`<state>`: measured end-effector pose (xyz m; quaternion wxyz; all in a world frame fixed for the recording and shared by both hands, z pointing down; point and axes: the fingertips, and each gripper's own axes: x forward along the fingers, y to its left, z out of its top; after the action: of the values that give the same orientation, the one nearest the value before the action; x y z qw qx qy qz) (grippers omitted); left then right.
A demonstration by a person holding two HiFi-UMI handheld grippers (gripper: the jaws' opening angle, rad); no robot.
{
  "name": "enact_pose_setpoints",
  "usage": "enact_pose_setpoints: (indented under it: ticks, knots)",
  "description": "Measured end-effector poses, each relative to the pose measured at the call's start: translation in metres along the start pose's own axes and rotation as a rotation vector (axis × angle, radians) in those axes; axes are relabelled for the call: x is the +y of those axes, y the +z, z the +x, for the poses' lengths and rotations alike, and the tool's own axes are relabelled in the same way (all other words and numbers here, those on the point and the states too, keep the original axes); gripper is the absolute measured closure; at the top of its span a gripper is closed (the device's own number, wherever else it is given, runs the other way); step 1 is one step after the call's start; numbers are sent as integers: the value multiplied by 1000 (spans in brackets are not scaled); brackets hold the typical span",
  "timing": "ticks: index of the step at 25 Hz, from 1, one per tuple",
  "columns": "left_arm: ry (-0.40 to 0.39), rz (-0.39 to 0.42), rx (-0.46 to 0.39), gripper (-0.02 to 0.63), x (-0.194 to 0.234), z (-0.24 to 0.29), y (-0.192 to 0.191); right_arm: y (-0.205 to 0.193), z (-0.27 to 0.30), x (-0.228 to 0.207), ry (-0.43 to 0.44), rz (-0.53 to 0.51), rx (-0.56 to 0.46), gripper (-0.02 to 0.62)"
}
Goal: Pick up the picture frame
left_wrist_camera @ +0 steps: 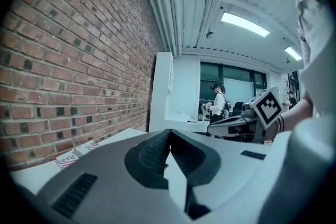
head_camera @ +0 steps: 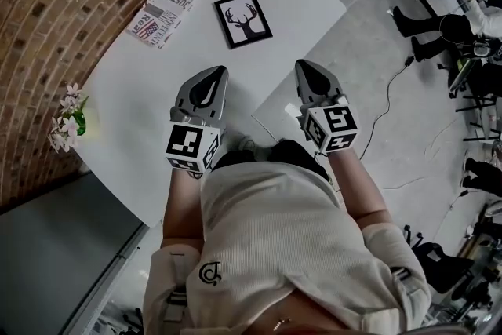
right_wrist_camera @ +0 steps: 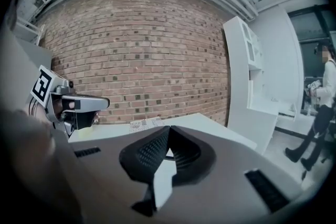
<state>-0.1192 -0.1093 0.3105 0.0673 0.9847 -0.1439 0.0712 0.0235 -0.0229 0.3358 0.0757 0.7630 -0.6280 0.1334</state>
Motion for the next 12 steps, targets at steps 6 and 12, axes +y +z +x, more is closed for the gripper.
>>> enact_pose_setpoints:
  ticks: [6, 12]
  knots:
    - [102, -20, 32, 592, 31, 21, -12, -9, 58, -11, 100, 6, 74, 588]
    - [231, -53, 23, 592, 56, 58, -13, -11, 119, -38, 210, 4, 128, 588]
